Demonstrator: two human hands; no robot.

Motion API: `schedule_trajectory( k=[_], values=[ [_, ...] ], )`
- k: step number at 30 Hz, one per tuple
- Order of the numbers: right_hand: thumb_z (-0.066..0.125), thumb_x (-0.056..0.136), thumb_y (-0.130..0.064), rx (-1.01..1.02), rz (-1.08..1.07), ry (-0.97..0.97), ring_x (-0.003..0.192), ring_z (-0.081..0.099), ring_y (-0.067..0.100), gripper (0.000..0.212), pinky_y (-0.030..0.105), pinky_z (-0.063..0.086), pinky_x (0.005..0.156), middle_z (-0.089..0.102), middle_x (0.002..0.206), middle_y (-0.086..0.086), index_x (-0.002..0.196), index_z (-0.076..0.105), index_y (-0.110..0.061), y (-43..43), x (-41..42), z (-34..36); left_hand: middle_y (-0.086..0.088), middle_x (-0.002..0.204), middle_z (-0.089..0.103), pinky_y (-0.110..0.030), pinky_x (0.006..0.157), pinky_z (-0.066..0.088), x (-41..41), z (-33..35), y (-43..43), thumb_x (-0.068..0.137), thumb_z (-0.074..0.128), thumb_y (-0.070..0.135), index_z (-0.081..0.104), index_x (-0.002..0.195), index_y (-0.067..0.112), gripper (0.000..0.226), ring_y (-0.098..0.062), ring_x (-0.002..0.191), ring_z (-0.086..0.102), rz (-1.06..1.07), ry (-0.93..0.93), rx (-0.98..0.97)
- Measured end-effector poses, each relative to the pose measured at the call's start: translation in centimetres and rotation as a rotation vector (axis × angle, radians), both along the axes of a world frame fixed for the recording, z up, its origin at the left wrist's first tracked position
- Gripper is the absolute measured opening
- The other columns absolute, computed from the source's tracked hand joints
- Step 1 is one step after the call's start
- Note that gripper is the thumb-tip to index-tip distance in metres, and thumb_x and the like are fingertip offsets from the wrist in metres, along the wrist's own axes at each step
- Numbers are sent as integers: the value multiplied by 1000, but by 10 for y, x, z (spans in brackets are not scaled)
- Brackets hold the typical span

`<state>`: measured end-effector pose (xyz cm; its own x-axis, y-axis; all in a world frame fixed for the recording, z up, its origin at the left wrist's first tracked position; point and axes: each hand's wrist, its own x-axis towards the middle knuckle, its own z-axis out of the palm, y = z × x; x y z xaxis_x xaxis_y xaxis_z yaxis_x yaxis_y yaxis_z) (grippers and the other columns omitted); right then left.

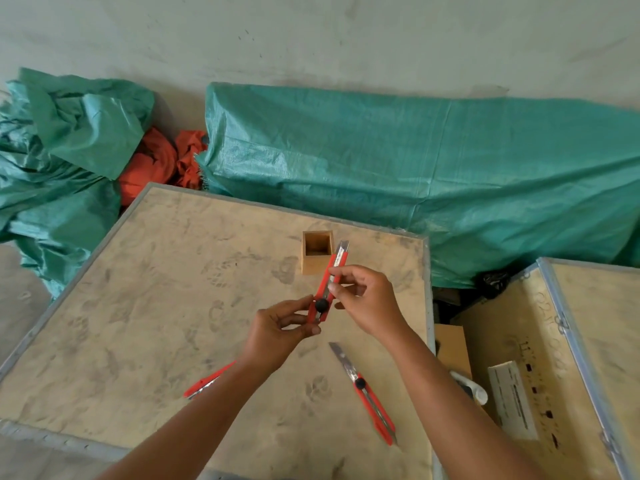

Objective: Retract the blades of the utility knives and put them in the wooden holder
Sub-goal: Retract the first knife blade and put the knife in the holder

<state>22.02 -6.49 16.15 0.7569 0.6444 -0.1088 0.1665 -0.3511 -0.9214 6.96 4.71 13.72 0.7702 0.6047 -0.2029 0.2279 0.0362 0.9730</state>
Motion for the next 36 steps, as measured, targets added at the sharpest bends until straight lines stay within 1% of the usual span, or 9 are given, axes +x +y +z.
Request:
schedule_trajectory(
  k=[5, 11, 13, 15, 17, 21, 29, 32, 36],
  values=[
    [78, 86, -8, 3, -35, -125, 91, 76, 17, 28, 42, 66, 78, 78, 105, 3, 111, 78, -22, 44, 68, -11, -2, 108, 77, -38, 89, 60, 70, -14, 47, 76, 80, -2, 70, 121, 16, 50, -12, 91, 75, -41, 25, 121],
    [79, 82, -6, -37, -126, -229, 81, 77, 19, 29, 44, 64, 80, 80, 106, 2, 106, 80, -23, 96, 124, -48, 1, 127, 68, -30, 100, 48, 137, -39, 94, 80, 79, 8, 66, 126, 22, 49, -17, 117, 61, -57, 178, 356],
    [78, 84, -5, -80, -145, -251, 77, 75, 19, 30, 35, 63, 81, 80, 109, 3, 109, 80, -21, 106, 133, -61, -1, 147, 52, -36, 106, 45, 150, -53, 106, 85, 75, 14, 54, 138, 24, 58, -25, 132, 50, -122, 335, 474],
    [75, 86, -5, -133, -135, -278, 81, 74, 18, 30, 13, 54, 81, 79, 112, 5, 112, 79, -20, 111, 137, -75, -2, 159, 34, -42, 108, 44, 156, -67, 114, 89, 70, 23, 36, 149, 26, 69, -31, 140, 42, -191, 528, 528],
    [73, 89, -5, -169, -114, -301, 94, 74, 21, 29, 12, 50, 86, 78, 115, 6, 115, 79, -16, 115, 137, -86, -5, 157, 38, -40, 103, 48, 161, -78, 118, 92, 67, 25, 32, 151, 26, 69, -31, 136, 47, -207, 566, 464],
    [71, 91, -5, -215, -87, -316, 107, 72, 24, 27, 34, 55, 100, 78, 117, 8, 115, 79, -14, 118, 131, -100, -10, 130, 65, -30, 81, 50, 166, -83, 119, 94, 65, 21, 39, 148, 25, 61, -27, 114, 63, -160, 519, 355],
    [67, 93, -2, -232, -67, -322, 97, 73, 24, 29, 25, 53, 92, 78, 113, 10, 118, 77, -13, 112, 119, -104, -7, 134, 63, -32, 80, 55, 164, -84, 119, 92, 67, 20, 36, 149, 27, 65, -25, 116, 63, -141, 508, 326],
    [67, 92, -1, -219, -92, -338, 93, 73, 25, 29, 21, 46, 85, 77, 110, 11, 118, 77, -11, 103, 105, -100, -6, 138, 61, -34, 87, 53, 152, -80, 117, 91, 68, 27, 41, 148, 24, 62, -24, 119, 62, -147, 471, 339],
    [70, 91, -3, -186, -93, -314, 92, 73, 23, 27, 22, 51, 85, 76, 111, 11, 117, 76, -9, 88, 63, -97, -3, 139, 60, -26, 84, 49, 113, -72, 116, 89, 69, 34, 53, 140, 22, 54, -18, 115, 63, -108, 407, 372]
  ],
)
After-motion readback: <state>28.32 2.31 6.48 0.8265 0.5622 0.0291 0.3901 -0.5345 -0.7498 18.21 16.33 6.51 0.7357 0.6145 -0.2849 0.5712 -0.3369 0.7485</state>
